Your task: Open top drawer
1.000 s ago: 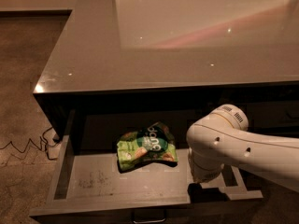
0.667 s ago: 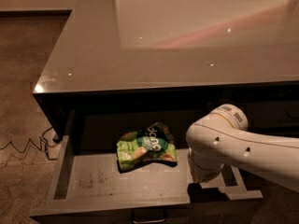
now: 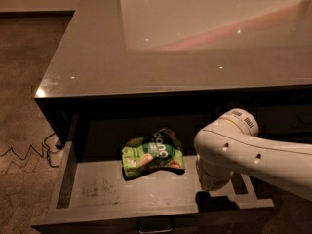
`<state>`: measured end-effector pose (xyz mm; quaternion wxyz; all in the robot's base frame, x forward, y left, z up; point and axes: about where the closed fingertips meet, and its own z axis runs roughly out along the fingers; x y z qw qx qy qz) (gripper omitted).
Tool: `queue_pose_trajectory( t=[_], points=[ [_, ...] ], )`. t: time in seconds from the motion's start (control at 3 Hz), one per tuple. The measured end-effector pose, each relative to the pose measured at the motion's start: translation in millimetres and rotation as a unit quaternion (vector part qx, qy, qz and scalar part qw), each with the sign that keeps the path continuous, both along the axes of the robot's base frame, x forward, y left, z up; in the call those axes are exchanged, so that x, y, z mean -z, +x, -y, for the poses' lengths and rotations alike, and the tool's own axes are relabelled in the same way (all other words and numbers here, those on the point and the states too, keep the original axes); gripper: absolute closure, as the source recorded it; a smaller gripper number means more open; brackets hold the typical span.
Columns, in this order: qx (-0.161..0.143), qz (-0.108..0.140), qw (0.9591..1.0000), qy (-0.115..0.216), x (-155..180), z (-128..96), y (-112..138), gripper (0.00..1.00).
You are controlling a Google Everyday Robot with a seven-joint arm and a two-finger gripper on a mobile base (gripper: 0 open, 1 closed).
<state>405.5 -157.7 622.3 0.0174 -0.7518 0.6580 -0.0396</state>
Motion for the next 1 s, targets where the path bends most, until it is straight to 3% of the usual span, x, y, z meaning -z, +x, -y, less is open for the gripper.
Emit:
queue_pose_trajectory(
  t=[0.33, 0.67, 1.0],
  points=[
    [0.0, 0.0, 1.0, 0.0, 0.0, 0.0, 0.0, 0.12],
    [0.0, 0.0, 1.0, 0.0, 0.0, 0.0, 0.0, 0.0],
    [0.0, 0.0, 1.0, 0.0, 0.0, 0.0, 0.0, 0.0]
  ],
)
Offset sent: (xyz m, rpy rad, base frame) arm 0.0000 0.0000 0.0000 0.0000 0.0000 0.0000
